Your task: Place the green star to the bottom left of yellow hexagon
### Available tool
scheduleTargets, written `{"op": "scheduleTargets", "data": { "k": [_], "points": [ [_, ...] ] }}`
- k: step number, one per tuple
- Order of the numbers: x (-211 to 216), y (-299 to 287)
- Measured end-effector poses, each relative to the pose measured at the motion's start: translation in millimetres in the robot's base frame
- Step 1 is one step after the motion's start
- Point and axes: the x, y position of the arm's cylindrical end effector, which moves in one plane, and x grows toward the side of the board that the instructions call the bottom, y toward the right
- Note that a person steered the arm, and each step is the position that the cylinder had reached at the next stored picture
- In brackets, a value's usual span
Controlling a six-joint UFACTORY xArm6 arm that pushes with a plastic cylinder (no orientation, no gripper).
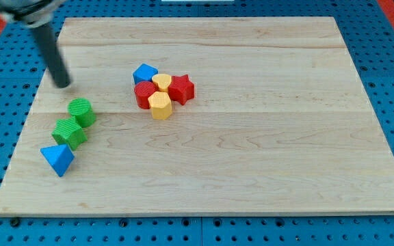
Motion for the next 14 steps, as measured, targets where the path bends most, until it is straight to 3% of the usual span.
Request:
{"op": "scheduleTargets", "data": {
  "k": [1, 3, 4, 5, 6, 9, 10, 11, 12, 14],
  "points": [
    [57, -26],
    [117, 77],
    [117, 112],
    [125, 87],
    [120, -3],
    [90, 160],
    [90, 177],
    [112, 129],
    [80, 109],
    [86, 161]
  ]
}}
